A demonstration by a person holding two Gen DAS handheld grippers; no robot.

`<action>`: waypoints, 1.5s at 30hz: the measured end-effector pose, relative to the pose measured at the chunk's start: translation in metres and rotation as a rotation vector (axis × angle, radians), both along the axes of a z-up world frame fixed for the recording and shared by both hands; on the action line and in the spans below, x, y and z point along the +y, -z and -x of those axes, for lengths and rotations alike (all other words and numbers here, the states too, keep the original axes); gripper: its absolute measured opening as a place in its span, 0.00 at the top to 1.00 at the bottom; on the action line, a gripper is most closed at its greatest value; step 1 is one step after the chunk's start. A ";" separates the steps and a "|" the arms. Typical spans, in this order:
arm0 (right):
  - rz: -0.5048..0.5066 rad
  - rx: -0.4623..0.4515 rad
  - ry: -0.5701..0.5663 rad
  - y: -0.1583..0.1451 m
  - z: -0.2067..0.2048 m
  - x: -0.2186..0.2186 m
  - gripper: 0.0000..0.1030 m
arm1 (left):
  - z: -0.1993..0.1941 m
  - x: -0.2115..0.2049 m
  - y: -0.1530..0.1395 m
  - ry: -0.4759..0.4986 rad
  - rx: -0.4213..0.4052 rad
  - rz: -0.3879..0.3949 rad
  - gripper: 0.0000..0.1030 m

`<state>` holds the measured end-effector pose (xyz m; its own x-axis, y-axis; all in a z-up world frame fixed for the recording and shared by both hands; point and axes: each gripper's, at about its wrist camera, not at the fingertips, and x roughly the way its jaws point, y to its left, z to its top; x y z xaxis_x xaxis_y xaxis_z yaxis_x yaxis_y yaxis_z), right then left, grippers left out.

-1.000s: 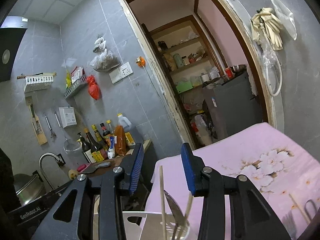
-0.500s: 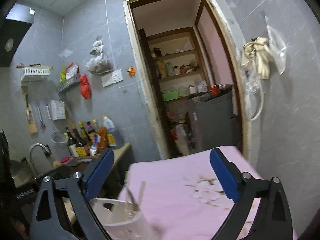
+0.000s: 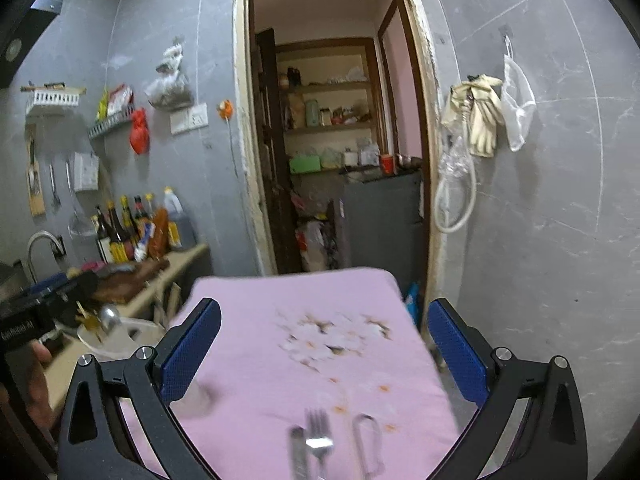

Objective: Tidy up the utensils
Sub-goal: 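Move both open tools back to the remaining cutlery, then grasp the silver fork with the left tool while the right tool grasps the wire tongs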

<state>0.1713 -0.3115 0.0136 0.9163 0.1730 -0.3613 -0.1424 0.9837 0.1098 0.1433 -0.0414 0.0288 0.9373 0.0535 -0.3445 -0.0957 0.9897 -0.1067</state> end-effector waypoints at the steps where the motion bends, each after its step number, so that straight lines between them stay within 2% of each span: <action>1: 0.007 0.011 0.003 0.003 -0.001 -0.006 0.02 | 0.000 -0.005 0.002 -0.002 0.005 -0.002 0.01; 9: 0.044 0.110 0.011 0.042 -0.020 -0.049 0.02 | -0.007 -0.043 0.027 -0.022 0.081 0.048 0.01; 14: 0.059 0.165 -0.010 0.069 -0.035 -0.059 0.02 | -0.018 -0.067 0.049 -0.016 0.146 0.035 0.01; 28: 0.137 0.347 -0.090 0.148 -0.065 -0.045 0.02 | -0.071 -0.090 0.128 0.057 0.404 0.077 0.01; 34: 0.171 0.408 -0.117 0.164 -0.072 -0.035 0.02 | -0.087 -0.090 0.143 0.068 0.438 0.055 0.01; 40: 0.204 0.480 -0.145 0.175 -0.079 -0.026 0.02 | -0.099 -0.092 0.153 0.089 0.457 0.070 0.01; 45: 0.230 0.476 -0.132 0.175 -0.076 -0.023 0.02 | -0.106 -0.092 0.155 0.111 0.468 0.086 0.05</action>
<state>0.2477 -0.3348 -0.1613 0.6178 0.1432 -0.7732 -0.2533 0.9671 -0.0233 0.2496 -0.1330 -0.1266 0.6790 -0.0849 -0.7292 -0.0474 0.9862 -0.1589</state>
